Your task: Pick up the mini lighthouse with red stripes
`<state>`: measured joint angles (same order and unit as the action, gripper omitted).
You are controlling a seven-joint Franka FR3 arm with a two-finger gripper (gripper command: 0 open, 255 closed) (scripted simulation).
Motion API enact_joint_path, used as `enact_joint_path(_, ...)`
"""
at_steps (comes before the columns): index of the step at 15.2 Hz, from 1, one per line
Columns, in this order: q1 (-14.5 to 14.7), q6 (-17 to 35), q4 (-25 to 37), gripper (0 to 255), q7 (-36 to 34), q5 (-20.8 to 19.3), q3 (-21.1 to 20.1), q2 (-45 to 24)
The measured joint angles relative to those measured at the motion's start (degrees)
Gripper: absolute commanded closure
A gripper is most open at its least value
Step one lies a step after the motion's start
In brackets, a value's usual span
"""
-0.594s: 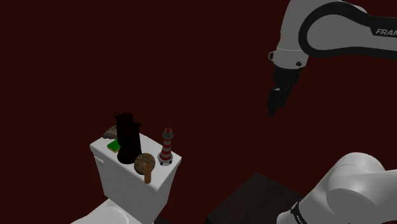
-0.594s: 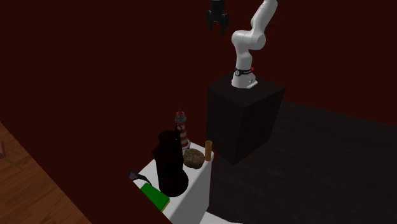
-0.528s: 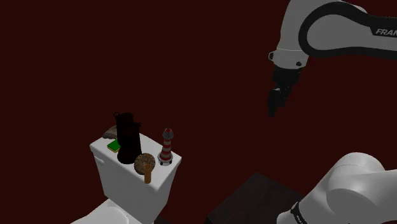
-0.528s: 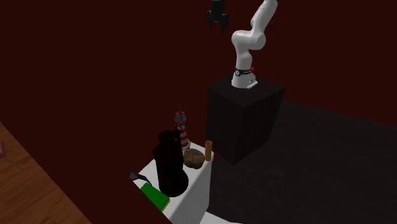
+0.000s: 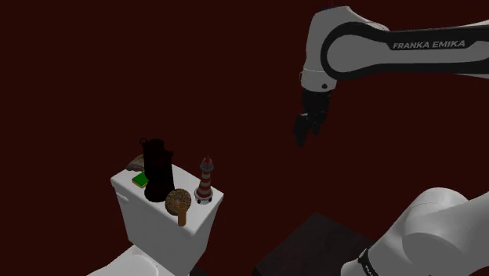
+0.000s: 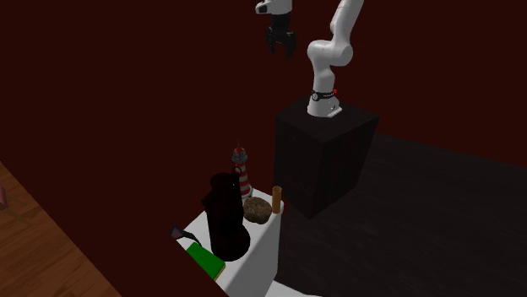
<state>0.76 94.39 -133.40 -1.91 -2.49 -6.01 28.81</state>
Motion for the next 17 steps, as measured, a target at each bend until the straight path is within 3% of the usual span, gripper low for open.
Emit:
enact_joint_path(9, 0.65, 9.26, 9.14, 0, -6.7, 0.97, -3.33, -19.07)
enact_joint_path(17, 2.09, 12.84, 23.22, 0, -12.41, -0.3, -5.0, -37.27)
